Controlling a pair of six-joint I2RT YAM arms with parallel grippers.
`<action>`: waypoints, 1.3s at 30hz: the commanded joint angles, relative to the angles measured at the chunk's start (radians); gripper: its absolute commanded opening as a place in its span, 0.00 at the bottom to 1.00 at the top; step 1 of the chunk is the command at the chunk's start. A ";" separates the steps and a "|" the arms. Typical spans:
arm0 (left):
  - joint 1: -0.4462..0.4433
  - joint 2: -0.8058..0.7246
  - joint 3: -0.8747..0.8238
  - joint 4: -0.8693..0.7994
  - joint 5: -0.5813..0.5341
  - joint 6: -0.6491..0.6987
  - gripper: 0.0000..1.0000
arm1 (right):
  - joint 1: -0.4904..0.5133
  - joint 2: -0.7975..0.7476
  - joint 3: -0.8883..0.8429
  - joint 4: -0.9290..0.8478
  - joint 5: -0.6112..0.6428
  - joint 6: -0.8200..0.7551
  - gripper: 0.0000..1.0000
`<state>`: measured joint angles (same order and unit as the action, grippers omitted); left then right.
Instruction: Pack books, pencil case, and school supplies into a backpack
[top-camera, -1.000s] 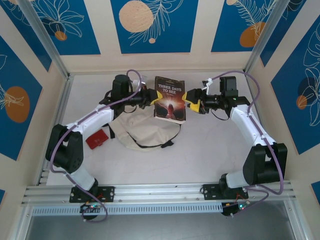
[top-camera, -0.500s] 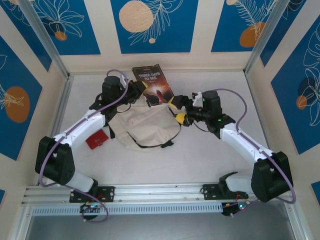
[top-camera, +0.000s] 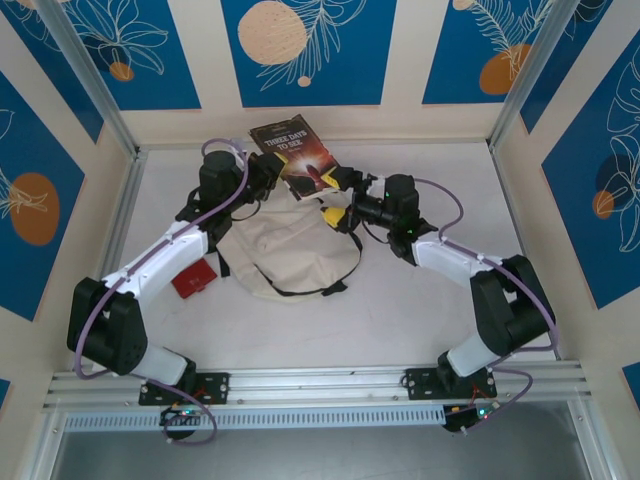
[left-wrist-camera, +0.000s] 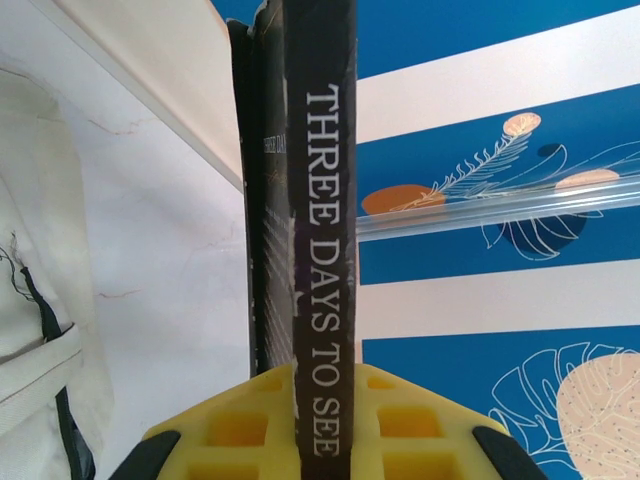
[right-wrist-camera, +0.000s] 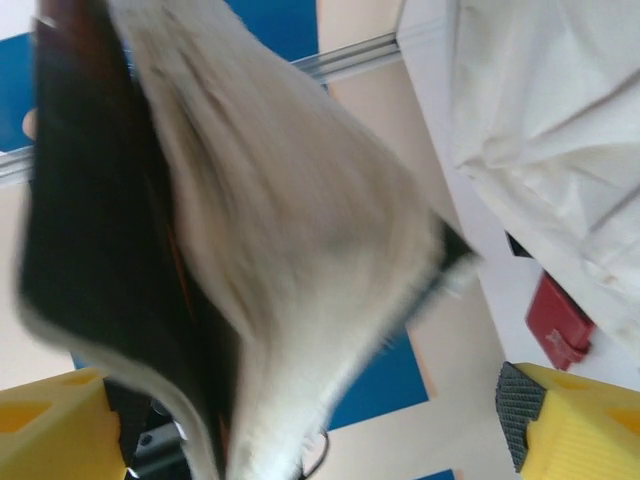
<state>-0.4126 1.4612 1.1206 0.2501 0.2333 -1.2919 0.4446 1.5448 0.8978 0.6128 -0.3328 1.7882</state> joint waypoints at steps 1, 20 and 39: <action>0.009 -0.011 0.052 0.076 -0.021 -0.034 0.00 | 0.018 0.018 0.058 0.099 0.044 0.065 0.87; 0.009 -0.009 0.034 0.058 -0.025 -0.052 0.00 | 0.045 0.064 0.018 0.214 0.126 0.149 0.32; -0.031 -0.073 0.089 -0.726 -0.040 0.622 0.81 | -0.181 -0.370 -0.010 -0.614 0.153 -0.550 0.04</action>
<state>-0.4213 1.3823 1.1561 -0.2276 0.2256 -0.8871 0.2974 1.2621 0.8814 0.1764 -0.2123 1.4662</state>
